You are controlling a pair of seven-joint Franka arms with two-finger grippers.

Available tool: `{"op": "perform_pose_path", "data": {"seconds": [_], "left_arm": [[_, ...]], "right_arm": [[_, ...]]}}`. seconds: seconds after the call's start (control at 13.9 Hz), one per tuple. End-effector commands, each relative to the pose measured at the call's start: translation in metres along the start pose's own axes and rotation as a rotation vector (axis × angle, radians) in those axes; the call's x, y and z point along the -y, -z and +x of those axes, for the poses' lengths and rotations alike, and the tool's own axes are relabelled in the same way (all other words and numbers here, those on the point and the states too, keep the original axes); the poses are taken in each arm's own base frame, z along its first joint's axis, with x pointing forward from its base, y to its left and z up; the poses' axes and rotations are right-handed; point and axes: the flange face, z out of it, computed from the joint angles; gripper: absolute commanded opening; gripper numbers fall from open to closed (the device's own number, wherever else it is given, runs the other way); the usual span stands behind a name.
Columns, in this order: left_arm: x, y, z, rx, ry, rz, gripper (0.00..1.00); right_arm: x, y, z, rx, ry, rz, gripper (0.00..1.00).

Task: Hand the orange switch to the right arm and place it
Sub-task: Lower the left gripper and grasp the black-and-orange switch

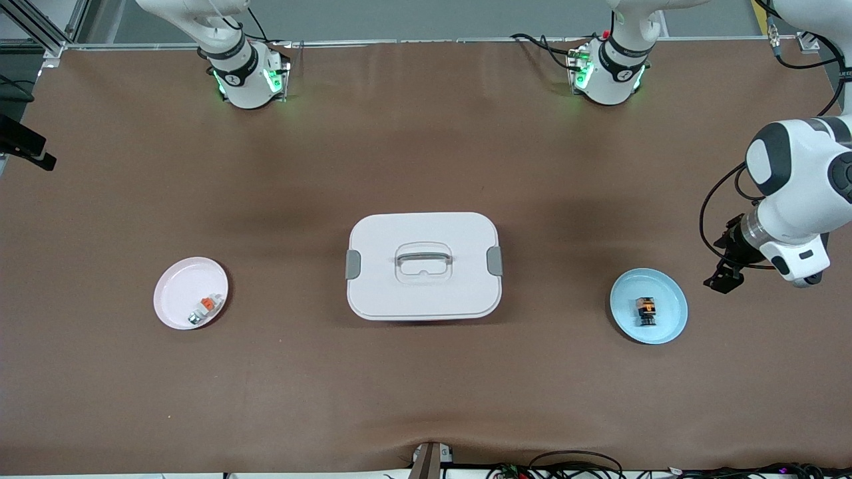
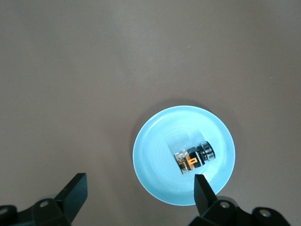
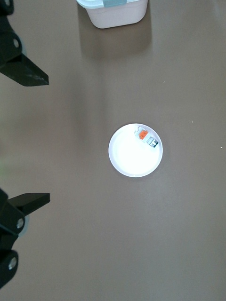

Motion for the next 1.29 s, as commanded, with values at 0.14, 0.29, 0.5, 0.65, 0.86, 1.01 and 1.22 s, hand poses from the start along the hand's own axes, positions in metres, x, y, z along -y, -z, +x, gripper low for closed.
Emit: {"op": "perform_pose_path", "data": {"seconds": [0.14,0.29,0.5,0.65,0.86,1.01,1.22], "left_arm": [[0.008,0.028,-0.005,0.043,0.043,0.000,1.00],[0.003,0.027,-0.005,0.080,0.074,-0.028,1.00],[0.001,0.015,-0.008,0.115,0.083,-0.027,1.00],[0.007,0.014,0.006,0.111,0.103,-0.032,1.00],[-0.009,-0.023,-0.017,0.118,0.030,-0.001,1.00],[-0.014,-0.040,-0.019,0.118,-0.041,-0.009,1.00],[-0.022,-0.067,-0.015,0.198,0.146,-0.101,1.00]], "right_arm": [[-0.001,0.002,-0.003,0.000,-0.010,0.014,1.00],[-0.001,0.002,-0.003,0.000,-0.010,0.014,1.00],[-0.001,0.002,-0.003,0.000,-0.011,0.014,1.00],[-0.001,0.002,-0.003,0.000,-0.010,0.014,1.00],[-0.001,0.002,-0.003,0.000,-0.011,0.014,1.00],[-0.001,0.002,-0.003,0.000,-0.011,0.014,1.00],[-0.001,0.002,-0.003,0.000,-0.010,0.014,1.00]]}}
